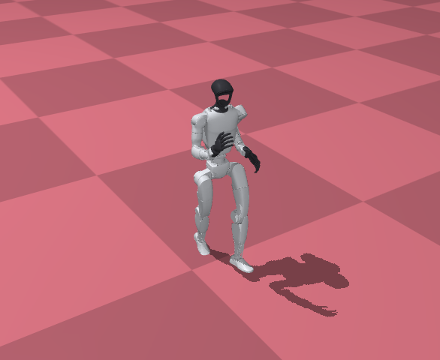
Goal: Walk run
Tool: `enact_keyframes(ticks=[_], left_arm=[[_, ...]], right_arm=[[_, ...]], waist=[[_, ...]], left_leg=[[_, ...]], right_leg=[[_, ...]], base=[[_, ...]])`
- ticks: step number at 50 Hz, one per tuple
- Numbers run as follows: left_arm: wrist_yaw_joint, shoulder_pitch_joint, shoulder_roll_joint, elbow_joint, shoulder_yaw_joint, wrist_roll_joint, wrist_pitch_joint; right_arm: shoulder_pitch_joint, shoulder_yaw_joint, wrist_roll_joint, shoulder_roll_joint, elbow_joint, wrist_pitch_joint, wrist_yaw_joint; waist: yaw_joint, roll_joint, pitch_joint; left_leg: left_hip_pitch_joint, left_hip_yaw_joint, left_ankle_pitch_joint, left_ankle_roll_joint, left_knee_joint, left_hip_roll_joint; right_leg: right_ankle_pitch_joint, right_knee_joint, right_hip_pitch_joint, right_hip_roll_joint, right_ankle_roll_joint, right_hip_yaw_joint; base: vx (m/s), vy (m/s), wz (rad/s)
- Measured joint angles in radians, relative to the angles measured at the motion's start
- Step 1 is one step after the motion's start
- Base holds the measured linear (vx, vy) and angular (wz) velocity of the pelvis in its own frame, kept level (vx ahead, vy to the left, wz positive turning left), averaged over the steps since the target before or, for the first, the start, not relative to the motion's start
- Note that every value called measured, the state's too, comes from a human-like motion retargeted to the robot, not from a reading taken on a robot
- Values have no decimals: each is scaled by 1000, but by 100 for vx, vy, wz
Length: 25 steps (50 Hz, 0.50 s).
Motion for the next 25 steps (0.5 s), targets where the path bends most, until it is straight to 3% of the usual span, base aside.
enact_keyframes(ticks=[2, 3, 5, 8, 10, 12, 14, 18, 20, 23, 25], left_arm=[[21, -42, 0, -26, -11, 9, 13], [35, -75, 2, -40, -14, 23, 21], [68, -146, 3, -72, -18, 67, 34], [153, -339, -3, -59, -40, 69, 44], [104, -534, -15, -54, -2, -64, 14], [85, -675, -18, -103, -39, -147, 0], [146, -783, 8, -167, -57, -114, 14], [273, -872, 103, -323, -97, -29, 65], [272, -854, 151, -389, -96, -25, 68], [231, -769, 191, -421, -93, -46, 77], [209, -697, 194, -388, -90, -55, 77]], right_arm=[[32, -29, -75, -33, -7, 55, -25], [57, -44, -103, -41, -2, 70, -51], [124, -49, -136, -31, 40, 85, -110], [300, -36, -145, 47, 213, 37, -117], [426, -11, -84, 102, 330, 18, -106], [588, -13, 9, 120, 401, -30, -43], [744, -18, 117, 108, 441, -65, 39], [966, -59, 246, 61, 472, -107, 107], [1016, -88, 284, 44, 474, -125, 99], [1018, -115, 297, 38, 441, -146, 54], [989, -117, 258, 51, 399, -137, 16]], waist=[[22, -13, -2], [27, -13, -2], [4, -31, -6], [-125, -89, 10], [-116, -14, 15], [-119, 44, 13], [-152, 67, 13], [-279, 146, 19], [-340, 150, 20], [-358, 157, 18], [-353, 160, 12]], left_leg=[[9, -2, -19, -46, -95, -10], [16, 6, 53, 3, -102, -9], [47, -8, -4, 135, -50, -67], [77, -152, -169, 123, 200, -191], [145, -126, -224, 104, 206, -63], [229, -190, -239, 77, 154, -12], [302, -223, -204, 55, 85, -9], [453, -298, -21, -30, -72, 16], [532, -308, 90, -74, -123, 7], [633, -293, 254, -151, -145, 29], [666, -289, 364, -211, -98, 34]], right_leg=[[108, 25, 57, 0, 54, -35], [167, 56, 73, 8, 83, -40], [250, 259, 46, 8, 177, -32], [250, 733, -80, 6, 273, -60], [250, 747, -155, 64, 216, -78], [140, 741, -244, 77, 136, -121], [-18, 722, -337, 22, 110, -144], [-174, 457, -479, -83, 94, -198], [-227, 254, -525, -89, 68, -163], [-330, 18, -531, -54, 111, -34], [-241, 9, -531, -56, 3, -75]], base=[[132, -26, 7], [148, -28, 36], [144, -29, 103], [177, -33, 170], [106, -26, 9], [134, -43, 39], [130, -46, 84], [134, -44, 104], [131, -52, 46], [128, -52, -36], [106, -36, -42]])
